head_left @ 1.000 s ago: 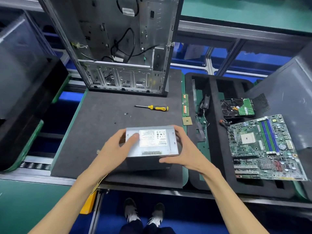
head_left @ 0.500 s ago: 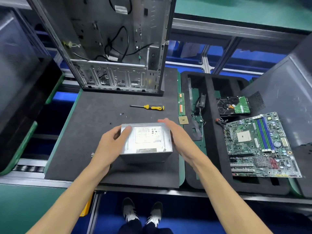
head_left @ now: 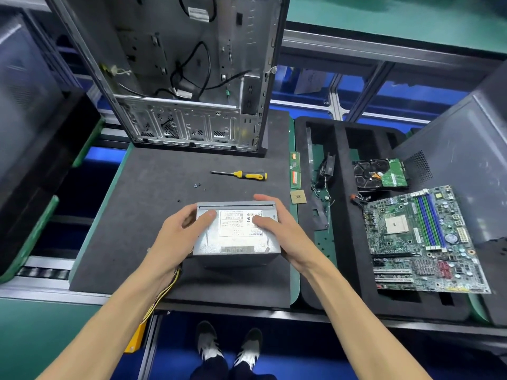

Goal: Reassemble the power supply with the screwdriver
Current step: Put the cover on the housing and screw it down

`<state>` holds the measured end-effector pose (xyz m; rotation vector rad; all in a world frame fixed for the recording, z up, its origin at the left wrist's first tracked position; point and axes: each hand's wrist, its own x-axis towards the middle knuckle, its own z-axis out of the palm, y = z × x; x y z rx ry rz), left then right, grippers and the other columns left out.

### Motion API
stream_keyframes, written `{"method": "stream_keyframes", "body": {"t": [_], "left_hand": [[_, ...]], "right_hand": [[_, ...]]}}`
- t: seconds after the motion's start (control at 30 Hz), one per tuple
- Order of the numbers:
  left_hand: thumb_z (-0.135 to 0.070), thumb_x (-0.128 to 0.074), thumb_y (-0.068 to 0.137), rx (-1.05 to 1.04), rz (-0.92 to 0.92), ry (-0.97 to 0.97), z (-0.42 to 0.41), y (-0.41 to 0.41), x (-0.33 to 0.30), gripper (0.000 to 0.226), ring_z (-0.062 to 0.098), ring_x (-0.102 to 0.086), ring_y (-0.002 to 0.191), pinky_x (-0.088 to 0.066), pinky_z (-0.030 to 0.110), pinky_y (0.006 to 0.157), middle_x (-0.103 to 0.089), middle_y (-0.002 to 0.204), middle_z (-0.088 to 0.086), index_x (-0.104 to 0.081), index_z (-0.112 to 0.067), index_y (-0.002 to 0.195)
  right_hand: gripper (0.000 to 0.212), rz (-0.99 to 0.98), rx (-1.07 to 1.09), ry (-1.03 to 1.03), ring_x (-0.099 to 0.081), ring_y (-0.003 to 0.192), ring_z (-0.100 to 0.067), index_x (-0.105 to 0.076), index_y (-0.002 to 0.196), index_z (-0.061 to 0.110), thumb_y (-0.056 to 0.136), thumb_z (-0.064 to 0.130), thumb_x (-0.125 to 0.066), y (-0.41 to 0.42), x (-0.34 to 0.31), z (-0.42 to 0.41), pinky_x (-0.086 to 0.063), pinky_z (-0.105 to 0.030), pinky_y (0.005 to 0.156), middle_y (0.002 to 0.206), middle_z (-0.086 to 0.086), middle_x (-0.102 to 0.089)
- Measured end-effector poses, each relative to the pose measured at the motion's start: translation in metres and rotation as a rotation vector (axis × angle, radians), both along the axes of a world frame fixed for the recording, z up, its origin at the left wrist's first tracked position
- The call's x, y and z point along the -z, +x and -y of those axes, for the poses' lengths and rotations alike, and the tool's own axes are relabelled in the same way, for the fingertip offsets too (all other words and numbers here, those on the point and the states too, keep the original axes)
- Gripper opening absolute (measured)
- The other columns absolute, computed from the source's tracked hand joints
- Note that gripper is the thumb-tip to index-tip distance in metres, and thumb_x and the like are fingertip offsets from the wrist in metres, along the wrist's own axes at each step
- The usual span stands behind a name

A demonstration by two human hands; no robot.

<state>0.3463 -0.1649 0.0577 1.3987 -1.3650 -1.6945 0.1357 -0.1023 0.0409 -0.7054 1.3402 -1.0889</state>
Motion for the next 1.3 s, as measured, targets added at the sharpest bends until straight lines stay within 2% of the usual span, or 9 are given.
{"method": "stream_keyframes", "body": {"t": [0.17,0.33,0.5,0.57,0.63,0.77,0.9,1.03,1.3], "left_hand": [[-0.032,-0.061,0.100,-0.041,0.060,-0.048,0.000,-0.003,0.004,0.016,0.000,-0.072,0.090,-0.051,0.011,0.063,-0.077,0.102,-0.015,-0.070,-0.025,0.111],[-0.040,-0.053,0.103,-0.033,0.206,-0.168,-0.001,-0.007,0.006,0.020,0.004,-0.070,0.089,-0.051,0.025,0.074,-0.076,0.098,-0.014,-0.068,-0.026,0.104],[-0.043,-0.046,0.105,0.010,0.342,-0.266,-0.003,-0.007,0.009,0.022,0.001,-0.059,0.074,-0.041,0.012,0.060,-0.067,0.082,-0.021,-0.060,-0.029,0.094],[-0.043,-0.048,0.104,0.066,0.401,-0.283,-0.002,-0.006,0.009,0.023,0.008,-0.062,0.101,-0.045,0.019,0.076,-0.066,0.107,-0.020,-0.057,-0.030,0.120],[-0.047,-0.060,0.097,0.148,0.513,-0.463,-0.002,-0.007,0.003,0.054,0.012,-0.047,0.130,-0.037,0.029,0.105,-0.052,0.139,-0.014,-0.044,-0.027,0.145],[-0.083,-0.058,0.066,0.504,0.745,-0.851,-0.007,-0.013,-0.014,0.109,0.012,-0.031,0.141,-0.008,0.036,0.123,-0.045,0.147,-0.007,-0.042,-0.017,0.150],[-0.076,-0.079,0.058,0.508,0.789,-0.912,-0.005,-0.012,-0.015,0.108,0.011,-0.041,0.128,-0.020,0.040,0.117,-0.054,0.137,-0.006,-0.049,-0.017,0.143],[-0.078,-0.076,0.055,0.510,0.760,-0.938,-0.003,-0.012,-0.018,0.105,0.008,-0.045,0.124,-0.020,0.037,0.115,-0.057,0.132,-0.009,-0.052,-0.019,0.139],[-0.075,-0.079,0.056,0.506,0.768,-0.970,-0.004,-0.014,-0.024,0.101,0.011,-0.051,0.121,-0.018,0.038,0.117,-0.061,0.130,-0.009,-0.056,-0.016,0.135]], "right_hand": [[0.045,-0.023,0.036,-0.017,-0.071,0.107,-0.016,-0.058,0.126,0.028,0.083,0.034,-0.071,-0.001,0.005,0.000,-0.056,-0.027,0.082,0.116,0.004,-0.073],[0.036,-0.089,0.063,-0.047,-0.070,0.108,-0.018,-0.061,0.117,0.025,0.084,0.036,-0.072,-0.002,0.009,0.002,-0.056,-0.027,0.082,0.114,0.000,-0.073],[0.024,-0.169,0.057,-0.112,-0.070,0.103,-0.018,-0.064,0.108,0.028,0.087,0.036,-0.072,-0.004,0.011,0.003,-0.055,-0.024,0.076,0.108,0.003,-0.074],[0.023,-0.197,0.036,-0.130,-0.070,0.101,-0.013,-0.063,0.110,0.028,0.090,0.035,-0.072,-0.006,0.010,0.002,-0.055,-0.021,0.075,0.107,0.006,-0.073],[0.023,-0.234,0.005,-0.147,-0.069,0.097,-0.007,-0.063,0.111,0.027,0.092,0.034,-0.071,-0.008,0.008,0.002,-0.053,-0.018,0.072,0.105,0.010,-0.073],[0.022,-0.272,-0.012,-0.160,-0.068,0.095,-0.003,-0.062,0.113,0.024,0.094,0.030,-0.072,-0.010,0.007,0.002,-0.052,-0.017,0.072,0.106,0.008,-0.073],[0.055,-0.198,-0.183,-0.150,-0.062,0.119,-0.008,-0.051,0.132,0.025,0.085,0.035,-0.077,-0.022,0.006,-0.005,-0.051,-0.023,0.092,0.129,0.005,-0.065],[0.110,-0.241,-0.405,-0.215,-0.028,0.150,-0.006,-0.019,0.155,0.027,0.071,0.021,-0.090,-0.037,0.012,-0.021,-0.024,-0.032,0.124,0.161,0.008,-0.032],[0.102,-0.537,-0.345,-0.322,-0.041,0.143,-0.015,-0.035,0.146,0.029,0.065,0.038,-0.097,-0.040,0.012,-0.016,-0.030,-0.045,0.122,0.148,0.014,-0.047]]}}
